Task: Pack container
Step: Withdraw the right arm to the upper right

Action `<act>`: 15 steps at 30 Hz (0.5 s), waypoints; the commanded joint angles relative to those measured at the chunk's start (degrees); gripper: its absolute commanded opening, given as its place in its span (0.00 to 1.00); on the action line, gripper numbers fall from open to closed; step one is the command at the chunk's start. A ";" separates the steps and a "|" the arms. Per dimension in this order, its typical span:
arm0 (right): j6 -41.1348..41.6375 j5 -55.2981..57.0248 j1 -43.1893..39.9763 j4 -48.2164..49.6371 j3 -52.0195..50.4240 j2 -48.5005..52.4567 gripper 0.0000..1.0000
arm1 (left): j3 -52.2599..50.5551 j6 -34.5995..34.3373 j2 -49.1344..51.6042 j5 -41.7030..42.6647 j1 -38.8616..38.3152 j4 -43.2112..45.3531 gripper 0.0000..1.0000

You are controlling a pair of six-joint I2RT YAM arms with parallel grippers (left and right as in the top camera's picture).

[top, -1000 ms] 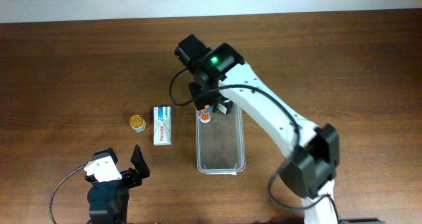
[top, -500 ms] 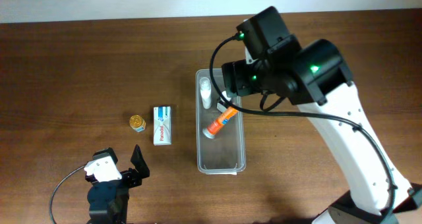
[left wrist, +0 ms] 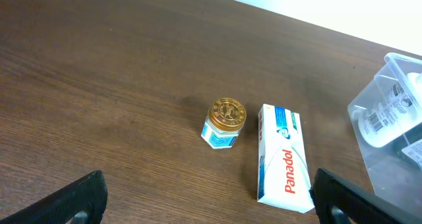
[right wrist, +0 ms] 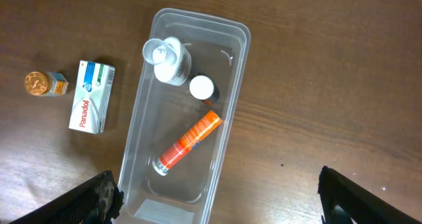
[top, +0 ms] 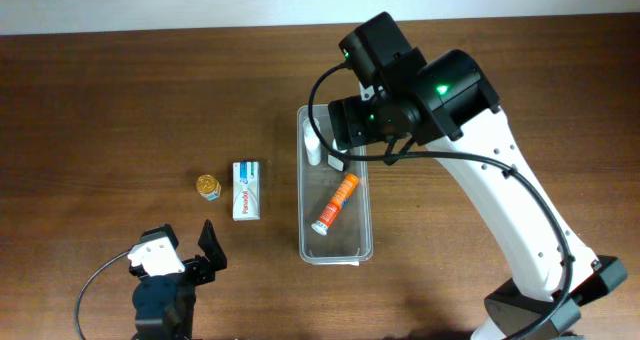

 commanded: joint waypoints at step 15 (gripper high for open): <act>12.57 -4.72 -28.46 -5.42 -0.20 -2.19 0.98 | -0.26 0.09 -0.42 0.42 0.24 0.13 0.99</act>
